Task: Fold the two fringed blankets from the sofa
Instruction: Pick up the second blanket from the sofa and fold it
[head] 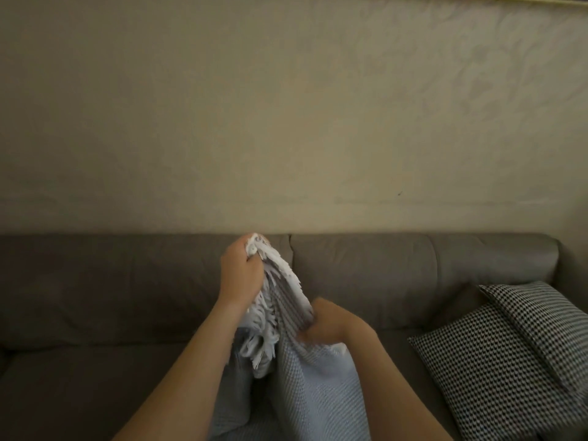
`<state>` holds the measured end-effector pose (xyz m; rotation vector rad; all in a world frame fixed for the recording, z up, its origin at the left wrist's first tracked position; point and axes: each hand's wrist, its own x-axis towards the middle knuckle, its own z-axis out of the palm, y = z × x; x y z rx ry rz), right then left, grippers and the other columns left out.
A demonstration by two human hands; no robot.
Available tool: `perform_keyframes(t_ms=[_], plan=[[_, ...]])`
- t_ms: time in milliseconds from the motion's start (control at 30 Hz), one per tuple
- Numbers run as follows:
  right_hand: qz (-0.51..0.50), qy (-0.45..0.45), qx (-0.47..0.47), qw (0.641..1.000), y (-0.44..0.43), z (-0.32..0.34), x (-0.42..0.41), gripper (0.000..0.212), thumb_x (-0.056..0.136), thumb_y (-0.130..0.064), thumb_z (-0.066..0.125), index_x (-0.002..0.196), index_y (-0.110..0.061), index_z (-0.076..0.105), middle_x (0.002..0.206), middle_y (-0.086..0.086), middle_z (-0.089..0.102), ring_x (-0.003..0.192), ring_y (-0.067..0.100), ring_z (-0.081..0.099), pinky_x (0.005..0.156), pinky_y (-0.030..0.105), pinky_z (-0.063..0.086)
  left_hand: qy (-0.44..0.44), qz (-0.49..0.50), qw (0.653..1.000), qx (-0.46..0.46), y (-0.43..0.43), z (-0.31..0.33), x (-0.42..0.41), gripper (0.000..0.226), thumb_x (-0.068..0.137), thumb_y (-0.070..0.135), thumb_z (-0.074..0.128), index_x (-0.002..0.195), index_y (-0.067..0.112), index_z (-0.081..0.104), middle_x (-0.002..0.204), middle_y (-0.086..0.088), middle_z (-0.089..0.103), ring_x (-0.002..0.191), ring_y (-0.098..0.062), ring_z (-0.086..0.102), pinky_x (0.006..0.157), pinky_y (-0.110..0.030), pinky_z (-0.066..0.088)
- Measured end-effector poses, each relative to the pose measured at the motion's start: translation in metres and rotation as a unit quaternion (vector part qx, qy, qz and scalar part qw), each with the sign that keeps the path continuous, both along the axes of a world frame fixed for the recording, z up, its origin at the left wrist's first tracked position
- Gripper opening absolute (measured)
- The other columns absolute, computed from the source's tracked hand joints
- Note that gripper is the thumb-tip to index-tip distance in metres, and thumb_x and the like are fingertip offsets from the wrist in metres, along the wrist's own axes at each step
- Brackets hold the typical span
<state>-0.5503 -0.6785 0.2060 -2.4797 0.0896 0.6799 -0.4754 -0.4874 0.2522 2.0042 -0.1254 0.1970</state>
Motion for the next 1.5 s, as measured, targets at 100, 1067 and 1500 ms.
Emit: perform_keyframes(t_ms=[100, 1067, 1500], plan=[[0.014, 0.084, -0.069, 0.994, 0.0, -0.019, -0.008, 0.054, 0.089, -0.031, 0.079, 0.133, -0.01, 0.056, 0.13, 0.01, 0.063, 0.115, 0.028, 0.064, 0.088, 0.036, 0.052, 0.009, 0.063, 0.997, -0.033, 0.0, 0.013, 0.009, 0.042, 0.094, -0.005, 0.043, 0.125, 0.002, 0.069, 0.122, -0.016, 0.073, 0.117, -0.033, 0.067, 0.107, -0.054, 0.053], [-0.269, -0.512, 0.254, 0.775, 0.06, 0.201, 0.072, 0.047, 0.087, 0.007, 0.046, 0.13, -0.012, 0.047, 0.09, -0.004, 0.063, 0.078, 0.021, 0.066, 0.067, 0.045, 0.056, -0.229, 0.115, 0.965, -0.055, 0.028, 0.144, 0.068, 0.012, 0.099, 0.018, 0.062, 0.109, 0.013, 0.067, 0.118, -0.015, 0.056, 0.091, 0.012, 0.046, 0.081, -0.017, 0.037], [-0.194, -0.039, 0.372, 0.907, 0.026, 0.114, 0.033, 0.042, 0.097, -0.038, 0.072, 0.095, 0.003, 0.077, 0.094, 0.021, 0.078, 0.081, 0.034, 0.072, 0.072, 0.038, 0.056, 0.179, -0.056, 0.982, 0.002, 0.048, -0.009, 0.013, 0.016, 0.091, 0.017, 0.064, 0.081, 0.008, 0.072, 0.084, -0.009, 0.073, 0.082, -0.025, 0.064, 0.07, -0.033, 0.045]])
